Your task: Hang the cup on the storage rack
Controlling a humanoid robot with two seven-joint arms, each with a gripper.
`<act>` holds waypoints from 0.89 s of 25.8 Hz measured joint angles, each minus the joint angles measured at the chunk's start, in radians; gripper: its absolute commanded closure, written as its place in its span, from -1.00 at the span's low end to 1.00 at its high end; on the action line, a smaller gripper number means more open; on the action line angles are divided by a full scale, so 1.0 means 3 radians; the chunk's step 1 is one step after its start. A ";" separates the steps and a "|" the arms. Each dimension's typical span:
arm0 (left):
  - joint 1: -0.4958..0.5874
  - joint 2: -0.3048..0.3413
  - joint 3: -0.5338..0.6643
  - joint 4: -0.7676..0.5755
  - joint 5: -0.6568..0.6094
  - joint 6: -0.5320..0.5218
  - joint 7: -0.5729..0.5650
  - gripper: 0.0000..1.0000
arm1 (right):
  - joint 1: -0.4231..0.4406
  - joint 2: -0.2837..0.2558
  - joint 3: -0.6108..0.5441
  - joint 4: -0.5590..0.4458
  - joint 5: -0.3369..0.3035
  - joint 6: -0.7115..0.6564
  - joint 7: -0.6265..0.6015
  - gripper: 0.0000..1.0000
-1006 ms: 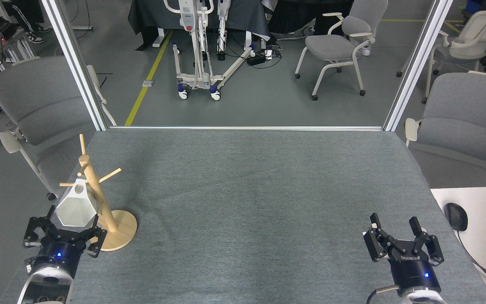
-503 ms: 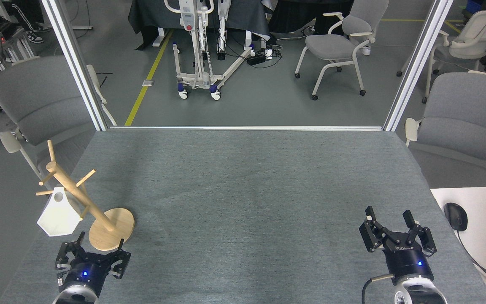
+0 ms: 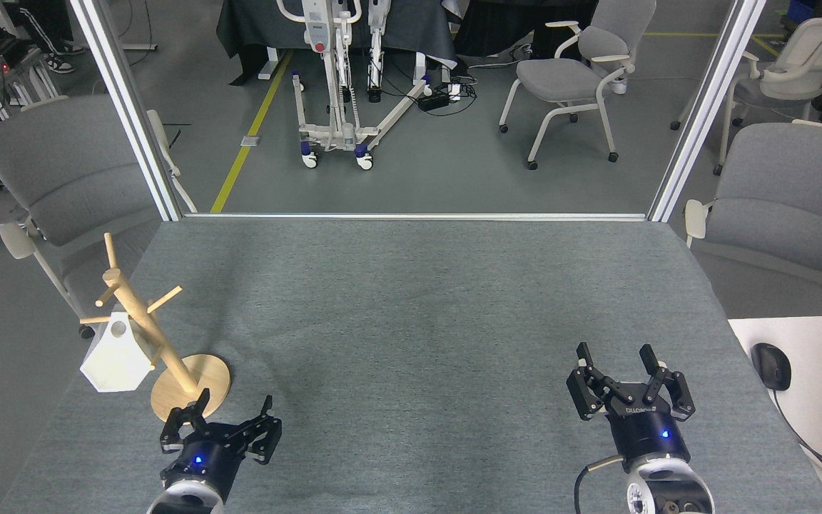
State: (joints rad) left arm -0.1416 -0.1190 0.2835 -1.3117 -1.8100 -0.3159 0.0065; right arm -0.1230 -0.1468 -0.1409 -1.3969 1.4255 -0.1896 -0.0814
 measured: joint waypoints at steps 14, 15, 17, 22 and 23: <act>-0.0439 -0.0055 -0.1121 -0.0420 0.0614 0.0657 -0.0011 -0.98 | 0.0006 0.0062 -0.0013 -0.0007 0.0004 0.0031 0.0109 -0.99; -0.0401 -0.0052 -0.1131 -0.0437 0.0615 0.0667 -0.0025 -0.98 | 0.0004 0.0062 -0.0017 -0.0007 0.0002 0.0031 0.0111 -0.99; -0.0310 -0.0050 -0.1145 -0.0482 0.0617 0.0668 -0.0017 -0.98 | 0.0000 0.0061 -0.0026 -0.0006 -0.0004 0.0031 0.0112 -0.99; -0.0032 -0.0044 -0.1196 -0.0666 0.0619 0.0671 -0.0002 -0.98 | -0.0005 0.0054 -0.0044 0.0001 -0.0015 0.0031 0.0115 -0.99; 0.0008 -0.0043 -0.1224 -0.0705 0.0619 0.0671 -0.0002 -0.98 | -0.0006 0.0052 -0.0044 0.0001 -0.0017 0.0031 0.0115 -0.99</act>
State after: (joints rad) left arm -0.1392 -0.1319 -0.0836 -1.5231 -1.6245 -0.1146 0.0058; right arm -0.1247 -0.1311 -0.1542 -1.3965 1.4204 -0.1805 -0.0470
